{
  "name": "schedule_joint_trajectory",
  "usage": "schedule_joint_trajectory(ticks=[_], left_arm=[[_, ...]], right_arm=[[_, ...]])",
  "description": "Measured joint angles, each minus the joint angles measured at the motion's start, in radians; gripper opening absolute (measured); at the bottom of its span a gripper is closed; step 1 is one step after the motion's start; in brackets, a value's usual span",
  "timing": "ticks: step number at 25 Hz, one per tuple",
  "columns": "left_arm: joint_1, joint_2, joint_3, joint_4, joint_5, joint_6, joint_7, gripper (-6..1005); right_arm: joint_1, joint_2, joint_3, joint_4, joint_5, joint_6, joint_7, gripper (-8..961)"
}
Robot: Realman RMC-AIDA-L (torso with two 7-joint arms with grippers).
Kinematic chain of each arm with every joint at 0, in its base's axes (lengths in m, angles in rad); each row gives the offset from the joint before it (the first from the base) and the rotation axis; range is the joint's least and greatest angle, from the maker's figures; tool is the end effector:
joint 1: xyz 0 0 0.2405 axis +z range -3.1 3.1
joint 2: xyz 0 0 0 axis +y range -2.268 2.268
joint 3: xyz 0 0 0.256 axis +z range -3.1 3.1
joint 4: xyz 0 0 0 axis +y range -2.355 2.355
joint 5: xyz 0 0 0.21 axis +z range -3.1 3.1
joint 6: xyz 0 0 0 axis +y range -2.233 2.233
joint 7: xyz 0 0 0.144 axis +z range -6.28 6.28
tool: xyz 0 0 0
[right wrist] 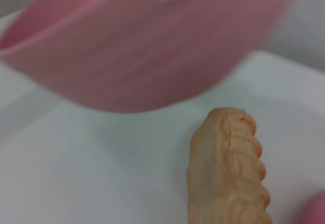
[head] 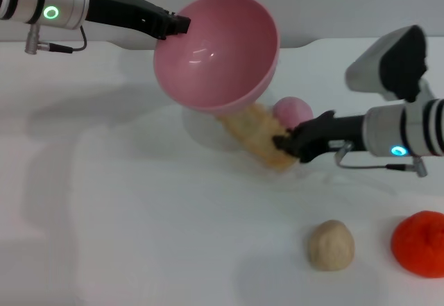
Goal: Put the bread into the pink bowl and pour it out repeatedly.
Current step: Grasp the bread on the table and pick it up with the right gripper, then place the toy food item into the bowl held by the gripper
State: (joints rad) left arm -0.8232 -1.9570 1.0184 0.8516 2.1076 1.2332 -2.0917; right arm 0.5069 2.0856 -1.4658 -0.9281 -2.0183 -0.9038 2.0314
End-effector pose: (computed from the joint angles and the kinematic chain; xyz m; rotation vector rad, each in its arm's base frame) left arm -0.1581 0.4461 0.0403 -2.5972 -0.7761 -0.3043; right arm 0.2202 0.3735 -0.0622 -2.5925 0.7777 0.1447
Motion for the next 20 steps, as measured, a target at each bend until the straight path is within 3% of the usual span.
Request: schedule_joint_trajectory(ticks=[12,20], left_arm=[[0.032,0.002,-0.005,-0.003,0.022,-0.018,-0.004,43],[0.049,-0.009,0.0,-0.004,0.023,-0.021,-0.001,43]], right_arm=[[-0.042,0.004,0.076,-0.01,0.083,0.281,-0.093,137],[-0.047,0.003,0.067,-0.099,0.294,0.298,-0.268,135]])
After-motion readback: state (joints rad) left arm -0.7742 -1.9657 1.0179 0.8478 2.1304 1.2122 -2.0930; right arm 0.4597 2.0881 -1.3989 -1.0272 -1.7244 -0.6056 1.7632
